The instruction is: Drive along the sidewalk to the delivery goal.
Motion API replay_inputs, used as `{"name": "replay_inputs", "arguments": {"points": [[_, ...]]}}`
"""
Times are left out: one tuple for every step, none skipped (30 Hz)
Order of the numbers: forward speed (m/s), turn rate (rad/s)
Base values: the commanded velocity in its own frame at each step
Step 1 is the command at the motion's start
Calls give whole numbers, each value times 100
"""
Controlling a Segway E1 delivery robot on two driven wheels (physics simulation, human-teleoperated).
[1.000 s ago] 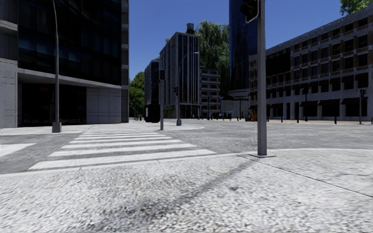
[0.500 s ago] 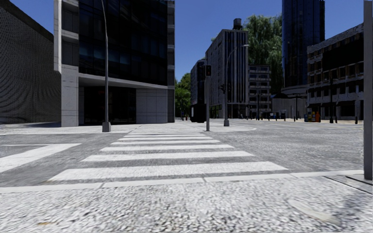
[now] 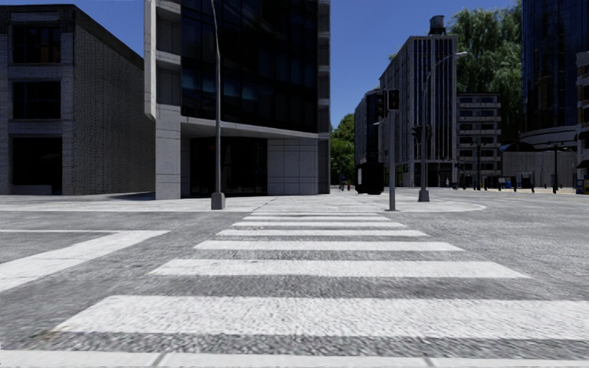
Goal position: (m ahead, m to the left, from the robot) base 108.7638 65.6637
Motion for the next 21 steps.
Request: {"name": "replay_inputs", "arguments": {"points": [[200,0],[200,0],[200,0],[200,0],[200,0],[200,-6],[200,-28],[200,-40],[200,0],[200,0],[200,0],[200,0],[200,0],[200,0],[200,0],[200,0],[200,0],[200,0],[200,0],[200,0],[200,0]]}}
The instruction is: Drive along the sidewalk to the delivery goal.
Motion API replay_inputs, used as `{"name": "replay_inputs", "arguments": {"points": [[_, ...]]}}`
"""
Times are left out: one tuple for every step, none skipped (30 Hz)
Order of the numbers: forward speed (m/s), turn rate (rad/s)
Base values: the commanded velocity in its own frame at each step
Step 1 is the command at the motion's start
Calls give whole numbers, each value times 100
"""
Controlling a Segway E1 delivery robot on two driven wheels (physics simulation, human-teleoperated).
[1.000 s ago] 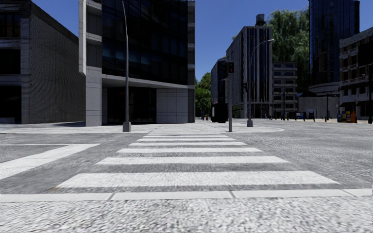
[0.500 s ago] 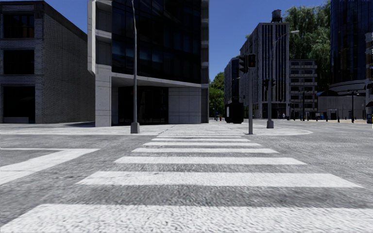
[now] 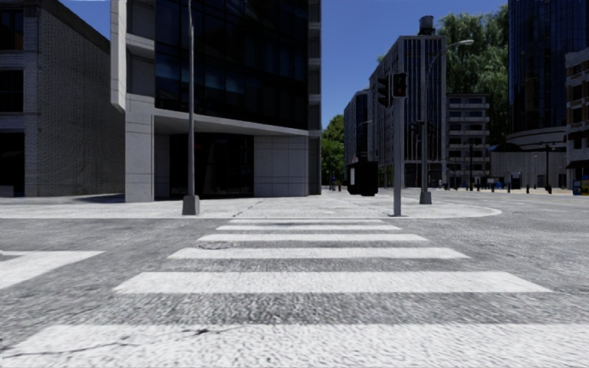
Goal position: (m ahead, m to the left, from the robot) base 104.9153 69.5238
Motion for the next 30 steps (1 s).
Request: {"name": "replay_inputs", "arguments": {"points": [[200,-5],[200,-16],[200,-19],[200,-22],[200,-24],[200,-24],[200,-24],[200,-24],[200,-16],[200,0],[200,0],[200,0],[200,0],[200,0],[200,0],[200,0],[200,0],[200,0],[200,-5],[200,-5],[200,-17],[200,-20],[200,0],[200,0],[200,0],[200,0],[200,0],[200,0],[200,0],[200,0]]}}
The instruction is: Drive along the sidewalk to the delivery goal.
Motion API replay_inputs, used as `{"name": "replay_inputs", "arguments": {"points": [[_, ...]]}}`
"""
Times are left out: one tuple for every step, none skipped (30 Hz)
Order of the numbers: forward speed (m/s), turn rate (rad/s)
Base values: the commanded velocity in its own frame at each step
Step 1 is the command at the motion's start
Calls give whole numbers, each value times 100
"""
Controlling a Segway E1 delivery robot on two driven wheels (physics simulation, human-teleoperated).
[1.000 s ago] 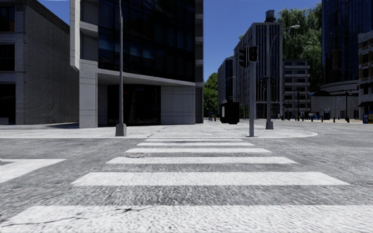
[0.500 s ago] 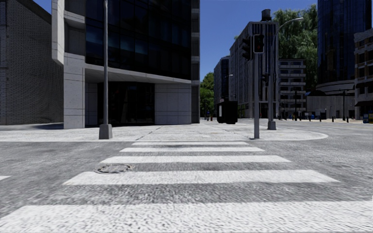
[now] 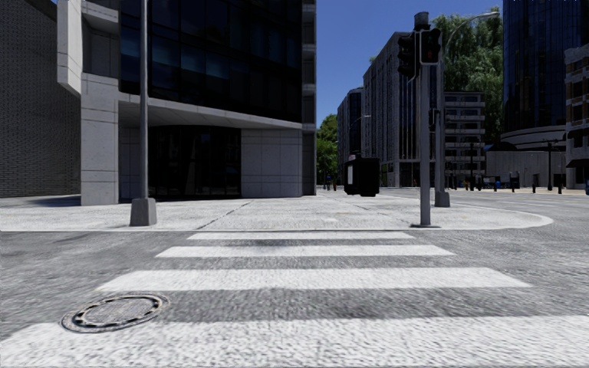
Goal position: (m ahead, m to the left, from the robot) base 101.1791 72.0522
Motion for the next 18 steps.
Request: {"name": "replay_inputs", "arguments": {"points": [[200,0],[200,0],[200,0],[200,0],[200,0],[200,0],[200,0],[200,0],[200,0],[200,0],[200,0],[200,0],[200,0],[200,0],[200,0],[200,0],[200,0],[200,0]]}}
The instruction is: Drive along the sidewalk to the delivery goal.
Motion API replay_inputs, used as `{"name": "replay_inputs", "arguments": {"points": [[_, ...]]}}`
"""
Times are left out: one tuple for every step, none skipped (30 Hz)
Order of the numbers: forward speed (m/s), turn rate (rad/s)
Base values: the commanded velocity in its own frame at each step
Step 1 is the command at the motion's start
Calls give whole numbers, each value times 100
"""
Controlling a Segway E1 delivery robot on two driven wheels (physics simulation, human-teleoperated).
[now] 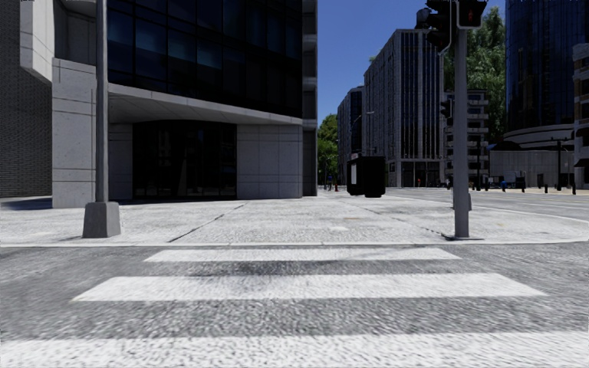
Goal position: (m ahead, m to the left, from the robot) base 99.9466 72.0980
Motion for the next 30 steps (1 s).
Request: {"name": "replay_inputs", "arguments": {"points": [[200,0],[200,0],[200,0],[200,0],[200,0],[200,0],[200,0],[200,0],[200,0],[200,0],[200,0],[200,0],[200,0],[200,0],[200,0],[200,0],[200,0],[200,0],[200,0],[200,0],[200,0],[200,0],[200,0],[200,0],[200,0],[200,0],[200,0],[200,0],[200,0],[200,0]]}}
